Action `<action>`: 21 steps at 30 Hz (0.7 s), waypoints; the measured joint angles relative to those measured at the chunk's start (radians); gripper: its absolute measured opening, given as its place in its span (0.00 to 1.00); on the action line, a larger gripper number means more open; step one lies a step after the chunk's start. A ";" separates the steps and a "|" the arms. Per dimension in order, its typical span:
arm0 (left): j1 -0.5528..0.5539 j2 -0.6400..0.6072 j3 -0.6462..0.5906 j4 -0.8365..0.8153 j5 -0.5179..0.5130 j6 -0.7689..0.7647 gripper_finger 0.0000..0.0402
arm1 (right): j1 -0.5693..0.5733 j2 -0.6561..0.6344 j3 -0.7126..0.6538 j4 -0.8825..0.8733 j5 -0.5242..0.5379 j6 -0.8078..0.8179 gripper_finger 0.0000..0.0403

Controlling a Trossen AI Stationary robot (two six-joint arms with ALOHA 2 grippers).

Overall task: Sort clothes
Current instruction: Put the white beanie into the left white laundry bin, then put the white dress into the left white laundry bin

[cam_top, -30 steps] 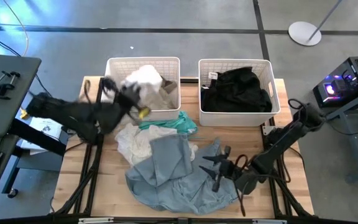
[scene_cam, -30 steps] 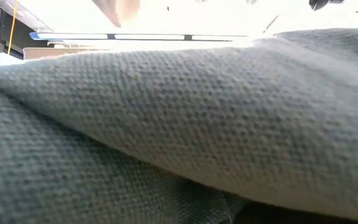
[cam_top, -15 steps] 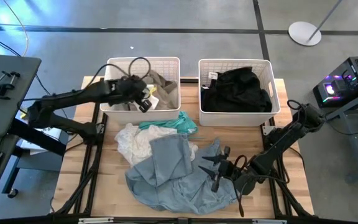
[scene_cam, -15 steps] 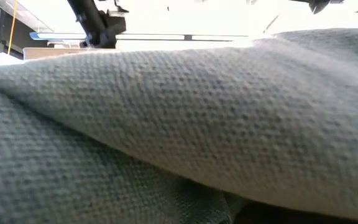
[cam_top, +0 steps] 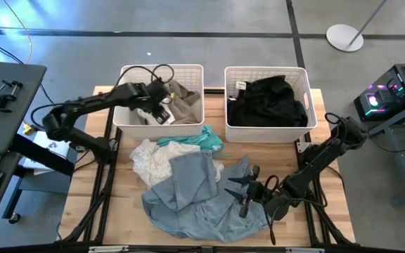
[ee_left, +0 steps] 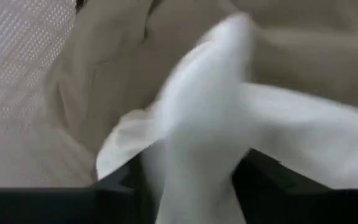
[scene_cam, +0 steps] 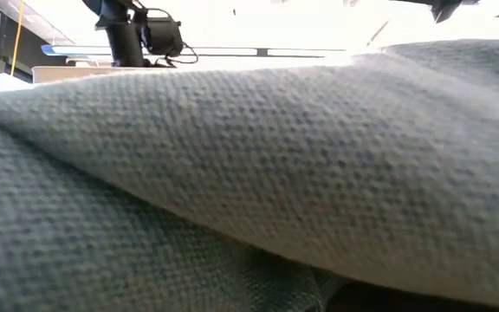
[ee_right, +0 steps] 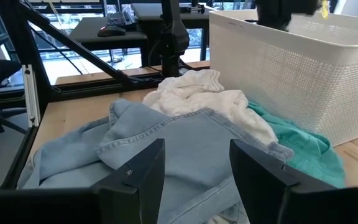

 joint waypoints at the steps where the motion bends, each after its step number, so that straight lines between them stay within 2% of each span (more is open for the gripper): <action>1: -0.004 -0.016 0.016 -0.017 0.004 -0.011 0.45 | 0.000 0.000 0.000 -0.001 0.000 0.000 0.42; 4: -0.008 -0.077 0.071 -0.089 0.015 -0.027 0.54 | 0.000 0.000 0.000 -0.003 0.000 0.000 0.42; 7: -0.030 -0.129 0.125 -0.105 0.012 -0.051 0.59 | 0.000 0.000 0.000 -0.004 -0.001 0.000 0.42; 14: -0.059 -0.255 0.227 -0.075 0.016 -0.073 0.60 | 0.000 0.000 0.000 -0.004 -0.002 0.008 0.42; 18: -0.063 -0.315 0.232 -0.046 0.026 -0.138 0.60 | 0.000 0.000 0.000 -0.004 -0.002 0.008 0.42; 21: -0.123 -0.349 0.217 -0.071 0.073 -0.102 0.58 | 0.000 0.000 0.000 -0.004 -0.002 0.008 0.42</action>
